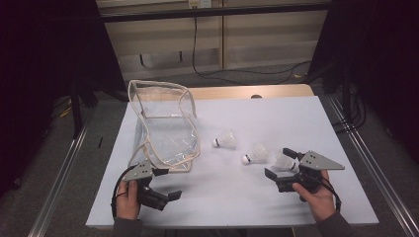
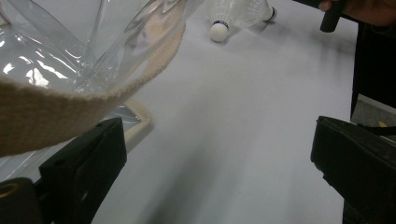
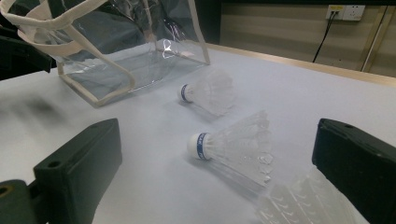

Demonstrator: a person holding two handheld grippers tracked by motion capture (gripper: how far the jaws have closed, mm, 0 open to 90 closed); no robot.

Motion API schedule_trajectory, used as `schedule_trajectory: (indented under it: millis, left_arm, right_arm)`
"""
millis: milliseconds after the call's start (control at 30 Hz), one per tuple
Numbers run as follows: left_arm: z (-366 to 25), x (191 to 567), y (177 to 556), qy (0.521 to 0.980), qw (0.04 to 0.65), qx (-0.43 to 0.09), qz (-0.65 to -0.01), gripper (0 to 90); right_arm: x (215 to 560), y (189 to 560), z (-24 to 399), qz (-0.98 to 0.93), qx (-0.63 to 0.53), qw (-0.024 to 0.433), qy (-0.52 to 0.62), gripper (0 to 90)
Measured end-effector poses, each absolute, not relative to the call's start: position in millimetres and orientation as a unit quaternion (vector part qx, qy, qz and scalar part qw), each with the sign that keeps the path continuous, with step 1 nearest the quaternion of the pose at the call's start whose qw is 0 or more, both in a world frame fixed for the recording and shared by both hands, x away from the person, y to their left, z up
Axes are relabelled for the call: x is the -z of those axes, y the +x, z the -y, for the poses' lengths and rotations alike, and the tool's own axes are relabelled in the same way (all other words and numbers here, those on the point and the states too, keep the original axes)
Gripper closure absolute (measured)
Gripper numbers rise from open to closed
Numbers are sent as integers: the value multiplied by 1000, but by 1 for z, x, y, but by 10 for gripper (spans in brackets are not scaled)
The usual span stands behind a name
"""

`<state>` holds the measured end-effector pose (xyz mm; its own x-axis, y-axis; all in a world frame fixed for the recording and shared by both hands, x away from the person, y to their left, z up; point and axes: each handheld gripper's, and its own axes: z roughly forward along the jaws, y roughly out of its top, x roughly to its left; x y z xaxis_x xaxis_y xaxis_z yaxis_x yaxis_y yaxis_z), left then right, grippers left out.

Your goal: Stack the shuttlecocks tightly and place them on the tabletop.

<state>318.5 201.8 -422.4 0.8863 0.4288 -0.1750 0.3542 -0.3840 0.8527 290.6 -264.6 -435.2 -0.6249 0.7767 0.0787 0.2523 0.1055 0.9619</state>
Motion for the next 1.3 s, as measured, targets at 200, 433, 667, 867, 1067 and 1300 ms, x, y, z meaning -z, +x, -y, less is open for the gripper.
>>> schedule_trajectory:
  millis: [200, 433, 667, 867, 1067, 1300]
  left_arm:
    - [-202, 422, 318, 834, 499, -35, -233, 35]
    - [-201, 422, 318, 833, 501, -34, -232, 35]
    - [-202, 422, 319, 832, 504, -35, -231, 35]
    - [-202, 422, 318, 830, 506, -35, -233, 35]
    - [-202, 422, 319, 833, 502, -34, -230, 35]
    - [-202, 422, 319, 833, 504, -33, -228, 35]
  right_arm:
    - [436, 295, 260, -710, -557, 226, 367, 11]
    - [433, 298, 255, -713, -550, 228, 370, 15]
    - [434, 301, 251, -716, -546, 225, 373, 17]
    - [433, 304, 247, -719, -541, 224, 375, 21]
    - [434, 308, 245, -720, -537, 220, 381, 27]
    - [432, 312, 243, -726, -528, 219, 382, 27]
